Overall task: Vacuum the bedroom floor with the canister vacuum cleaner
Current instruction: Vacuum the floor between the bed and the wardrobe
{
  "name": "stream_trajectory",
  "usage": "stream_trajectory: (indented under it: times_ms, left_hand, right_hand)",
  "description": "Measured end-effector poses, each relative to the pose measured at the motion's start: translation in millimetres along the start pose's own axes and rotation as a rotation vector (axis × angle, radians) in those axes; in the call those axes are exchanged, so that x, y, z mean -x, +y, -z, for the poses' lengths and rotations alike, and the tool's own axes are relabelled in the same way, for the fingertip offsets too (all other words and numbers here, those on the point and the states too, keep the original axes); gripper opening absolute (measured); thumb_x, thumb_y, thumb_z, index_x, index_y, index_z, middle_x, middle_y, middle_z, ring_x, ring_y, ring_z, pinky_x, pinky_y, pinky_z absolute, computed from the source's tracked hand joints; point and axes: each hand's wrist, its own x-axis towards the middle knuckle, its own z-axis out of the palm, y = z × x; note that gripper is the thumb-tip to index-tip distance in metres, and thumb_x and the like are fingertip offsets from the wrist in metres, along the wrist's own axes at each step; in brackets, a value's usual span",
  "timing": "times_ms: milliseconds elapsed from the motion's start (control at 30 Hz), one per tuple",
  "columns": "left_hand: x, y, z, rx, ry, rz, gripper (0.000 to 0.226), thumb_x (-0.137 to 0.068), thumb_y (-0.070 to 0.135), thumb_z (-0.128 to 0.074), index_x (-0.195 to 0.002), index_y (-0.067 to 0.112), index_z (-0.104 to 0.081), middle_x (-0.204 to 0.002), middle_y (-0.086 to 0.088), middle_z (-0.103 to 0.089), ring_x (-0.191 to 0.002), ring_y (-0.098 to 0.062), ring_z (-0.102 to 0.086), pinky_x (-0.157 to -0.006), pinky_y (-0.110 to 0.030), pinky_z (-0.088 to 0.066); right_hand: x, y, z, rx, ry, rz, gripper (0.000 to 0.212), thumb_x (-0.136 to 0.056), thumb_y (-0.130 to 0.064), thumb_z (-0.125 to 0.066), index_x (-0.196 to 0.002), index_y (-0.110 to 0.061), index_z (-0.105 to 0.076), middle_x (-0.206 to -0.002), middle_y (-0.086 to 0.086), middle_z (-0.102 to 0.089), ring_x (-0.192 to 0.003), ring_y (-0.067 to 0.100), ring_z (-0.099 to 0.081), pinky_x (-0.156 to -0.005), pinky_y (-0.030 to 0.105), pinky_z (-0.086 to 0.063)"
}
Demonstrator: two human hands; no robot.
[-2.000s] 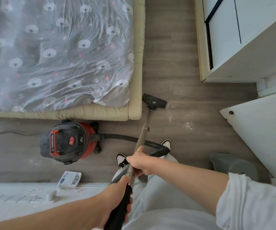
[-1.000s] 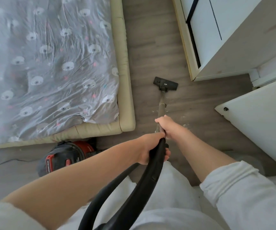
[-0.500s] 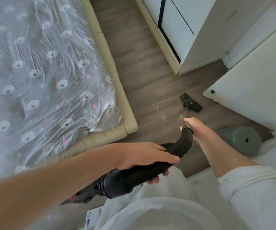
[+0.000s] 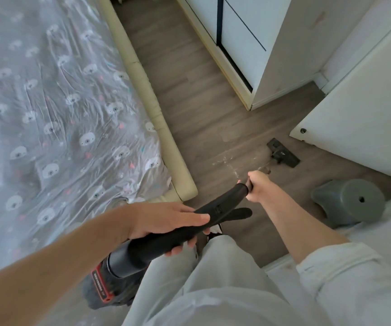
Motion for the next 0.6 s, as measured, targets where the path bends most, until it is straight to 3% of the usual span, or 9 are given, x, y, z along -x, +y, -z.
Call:
stream_trajectory:
  times_ms: [200, 300, 333, 400, 467, 533, 600]
  left_hand:
    - [4.6, 13.7, -0.5, 0.097, 0.031, 0.009, 0.054, -0.088, 0.057, -0.063, -0.113, 0.008, -0.063, -0.076, -0.005, -0.061, -0.052, -0.017, -0.054, -0.051, -0.028, -0.048]
    - [7.4, 22.2, -2.0, 0.138, 0.036, -0.010, 0.052, -0.090, 0.056, -0.062, -0.111, 0.009, -0.064, -0.075, -0.005, -0.060, -0.051, -0.016, -0.052, -0.050, -0.027, -0.047]
    - [9.2, 24.2, -2.4, 0.144, 0.038, -0.014, 0.052, -0.090, 0.055, -0.061, -0.112, 0.008, -0.063, -0.075, -0.005, -0.060, -0.052, -0.016, -0.052, -0.050, -0.027, -0.047]
    - [10.3, 24.9, -3.7, 0.151, 0.042, -0.015, 0.053, -0.091, 0.054, -0.060, -0.114, 0.007, -0.063, -0.075, -0.005, -0.060, -0.052, -0.017, -0.052, -0.050, -0.028, -0.047]
    - [12.1, 22.5, -3.8, 0.162, 0.047, -0.001, 0.053, -0.090, 0.054, -0.061, -0.114, 0.007, -0.063, -0.076, -0.006, -0.060, -0.053, -0.017, -0.053, -0.051, -0.029, -0.047]
    - [14.3, 18.8, -0.9, 0.159, 0.042, 0.006, 0.052, -0.091, 0.055, -0.060, -0.114, 0.008, -0.063, -0.077, -0.007, -0.060, -0.053, -0.017, -0.054, -0.052, -0.030, -0.047]
    - [17.8, 15.4, 2.8, 0.144, 0.036, 0.004, 0.051, -0.091, 0.055, -0.060, -0.113, 0.009, -0.063, -0.078, -0.007, -0.060, -0.053, -0.018, -0.054, -0.053, -0.030, -0.048]
  right_hand:
    - [-6.2, -14.6, -1.4, 0.167, 0.028, 0.058, 0.045, -0.100, -0.008, -0.031, -0.144, 0.003, -0.037, -0.150, 0.021, -0.040, -0.138, 0.035, -0.040, -0.111, 0.042, -0.039]
    - [-4.5, -20.3, -3.2, 0.127, 0.075, 0.008, 0.032, -0.100, -0.009, -0.035, -0.130, -0.003, -0.046, -0.129, 0.018, -0.054, -0.120, 0.036, -0.053, -0.084, 0.040, -0.050]
    - [-1.8, -21.2, -4.9, 0.124, 0.053, 0.000, 0.032, -0.102, -0.011, -0.033, -0.131, -0.004, -0.045, -0.130, 0.017, -0.053, -0.120, 0.035, -0.052, -0.086, 0.040, -0.049]
    - [-5.0, -21.5, -7.7, 0.151, 0.030, 0.027, 0.041, -0.104, -0.011, -0.028, -0.142, 0.000, -0.038, -0.147, 0.019, -0.042, -0.136, 0.033, -0.041, -0.107, 0.039, -0.040]
    - [-10.6, -19.2, -10.2, 0.200, 0.012, 0.067, 0.044, -0.102, -0.008, -0.029, -0.144, 0.004, -0.037, -0.147, 0.021, -0.043, -0.138, 0.035, -0.039, -0.112, 0.042, -0.037]
    - [-8.6, -15.3, -10.7, 0.167, 0.045, 0.026, 0.033, -0.101, -0.008, -0.033, -0.129, 0.002, -0.049, -0.125, 0.020, -0.053, -0.129, 0.037, -0.048, -0.100, 0.042, -0.046]
    - [-5.7, -11.3, -12.8, 0.111, 0.062, -0.005, 0.017, -0.098, -0.009, -0.040, -0.109, -0.002, -0.052, -0.113, 0.016, -0.055, -0.107, 0.034, -0.058, -0.075, 0.041, -0.053]
